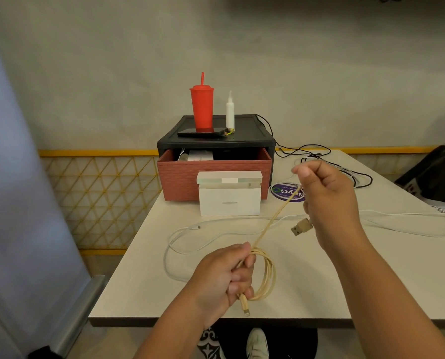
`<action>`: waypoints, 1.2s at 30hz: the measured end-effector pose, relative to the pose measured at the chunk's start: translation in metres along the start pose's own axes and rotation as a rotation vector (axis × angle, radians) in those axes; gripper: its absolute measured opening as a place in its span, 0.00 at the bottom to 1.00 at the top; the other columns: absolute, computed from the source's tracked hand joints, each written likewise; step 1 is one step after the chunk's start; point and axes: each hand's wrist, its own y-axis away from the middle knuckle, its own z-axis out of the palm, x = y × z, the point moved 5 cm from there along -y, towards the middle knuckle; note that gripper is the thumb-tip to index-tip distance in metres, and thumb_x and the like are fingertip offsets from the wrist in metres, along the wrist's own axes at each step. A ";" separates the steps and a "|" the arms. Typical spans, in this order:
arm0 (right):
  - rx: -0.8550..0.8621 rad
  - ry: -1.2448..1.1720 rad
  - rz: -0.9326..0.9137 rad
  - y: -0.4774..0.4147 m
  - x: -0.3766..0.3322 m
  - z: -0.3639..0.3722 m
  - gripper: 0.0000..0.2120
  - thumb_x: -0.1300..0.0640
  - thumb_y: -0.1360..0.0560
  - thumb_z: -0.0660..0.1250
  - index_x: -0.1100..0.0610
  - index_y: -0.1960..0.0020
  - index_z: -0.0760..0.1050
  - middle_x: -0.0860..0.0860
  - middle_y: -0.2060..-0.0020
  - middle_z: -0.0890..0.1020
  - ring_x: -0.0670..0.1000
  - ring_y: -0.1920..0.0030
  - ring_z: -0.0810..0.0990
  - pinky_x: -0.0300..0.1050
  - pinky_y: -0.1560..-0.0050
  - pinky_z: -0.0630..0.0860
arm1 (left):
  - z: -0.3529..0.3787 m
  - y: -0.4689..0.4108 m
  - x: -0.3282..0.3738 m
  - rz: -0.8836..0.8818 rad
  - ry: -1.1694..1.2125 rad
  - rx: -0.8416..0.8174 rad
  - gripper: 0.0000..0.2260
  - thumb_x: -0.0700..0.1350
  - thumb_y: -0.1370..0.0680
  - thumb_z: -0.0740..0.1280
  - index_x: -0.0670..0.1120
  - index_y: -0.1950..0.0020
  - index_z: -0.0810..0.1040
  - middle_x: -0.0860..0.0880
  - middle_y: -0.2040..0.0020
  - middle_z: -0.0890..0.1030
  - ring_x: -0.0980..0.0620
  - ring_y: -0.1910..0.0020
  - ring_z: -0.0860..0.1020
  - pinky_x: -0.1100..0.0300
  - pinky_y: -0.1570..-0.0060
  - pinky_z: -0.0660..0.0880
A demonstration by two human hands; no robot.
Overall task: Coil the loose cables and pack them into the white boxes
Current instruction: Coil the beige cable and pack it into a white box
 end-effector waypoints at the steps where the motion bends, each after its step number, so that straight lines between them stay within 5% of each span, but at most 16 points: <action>1: 0.016 -0.013 -0.015 -0.002 -0.002 -0.001 0.11 0.58 0.22 0.60 0.49 0.61 0.75 0.38 0.78 0.72 0.39 0.76 0.67 0.33 0.70 0.62 | 0.000 0.000 0.001 0.004 -0.021 -0.001 0.15 0.45 0.21 0.59 0.44 0.68 0.70 0.51 0.76 0.60 0.57 0.80 0.59 0.62 0.73 0.70; 9: 0.081 -0.024 0.040 -0.010 0.013 -0.008 0.10 0.58 0.21 0.60 0.51 0.59 0.76 0.40 0.75 0.71 0.40 0.72 0.66 0.36 0.67 0.63 | 0.001 0.002 0.008 0.043 0.011 0.001 0.13 0.48 0.26 0.62 0.44 0.69 0.70 0.52 0.75 0.59 0.57 0.79 0.57 0.63 0.75 0.66; 14: -0.077 0.176 0.087 0.005 0.041 -0.008 0.12 0.59 0.21 0.59 0.51 0.59 0.76 0.44 0.72 0.71 0.42 0.71 0.67 0.39 0.68 0.64 | -0.007 0.004 0.011 0.064 0.216 -0.006 0.11 0.47 0.29 0.62 0.44 0.69 0.68 0.53 0.76 0.58 0.58 0.81 0.57 0.63 0.76 0.66; 17: -0.285 0.312 0.117 0.022 0.068 -0.001 0.13 0.61 0.22 0.60 0.47 0.59 0.76 0.46 0.69 0.74 0.41 0.69 0.70 0.32 0.69 0.67 | -0.015 0.002 0.016 0.139 0.256 0.075 0.10 0.46 0.30 0.63 0.45 0.70 0.67 0.53 0.76 0.58 0.58 0.81 0.57 0.64 0.78 0.65; 19: -0.403 0.410 0.133 0.033 0.083 0.005 0.14 0.62 0.23 0.62 0.45 0.59 0.76 0.44 0.65 0.77 0.38 0.67 0.74 0.29 0.65 0.69 | -0.018 -0.001 0.019 0.171 0.248 0.116 0.11 0.47 0.30 0.63 0.45 0.69 0.66 0.53 0.76 0.58 0.58 0.81 0.57 0.64 0.78 0.65; 22: -0.459 0.548 0.175 0.041 0.097 0.011 0.10 0.63 0.23 0.62 0.49 0.56 0.77 0.46 0.60 0.80 0.44 0.59 0.77 0.37 0.57 0.72 | -0.020 -0.006 0.019 0.177 0.279 0.139 0.11 0.48 0.29 0.62 0.45 0.68 0.66 0.54 0.76 0.58 0.58 0.81 0.57 0.65 0.78 0.65; 25: -0.282 0.330 0.243 0.042 0.094 0.011 0.11 0.66 0.24 0.62 0.54 0.61 0.75 0.50 0.67 0.80 0.50 0.64 0.78 0.42 0.57 0.76 | -0.020 -0.009 0.017 0.156 0.351 0.135 0.11 0.48 0.28 0.62 0.45 0.67 0.67 0.54 0.77 0.58 0.59 0.82 0.57 0.65 0.79 0.66; 28: -0.119 -0.069 0.390 0.045 0.089 0.015 0.09 0.67 0.23 0.61 0.60 0.61 0.74 0.54 0.68 0.79 0.48 0.68 0.76 0.36 0.66 0.78 | -0.017 -0.011 0.012 0.125 0.412 0.119 0.11 0.48 0.28 0.62 0.45 0.68 0.67 0.54 0.77 0.58 0.59 0.83 0.57 0.65 0.79 0.66; 36: -0.240 -0.553 0.616 0.064 0.080 0.037 0.08 0.67 0.24 0.61 0.60 0.62 0.72 0.51 0.73 0.79 0.44 0.73 0.77 0.33 0.71 0.76 | -0.012 -0.012 0.006 0.090 0.502 0.098 0.12 0.48 0.28 0.62 0.44 0.69 0.69 0.53 0.78 0.60 0.59 0.84 0.57 0.65 0.79 0.65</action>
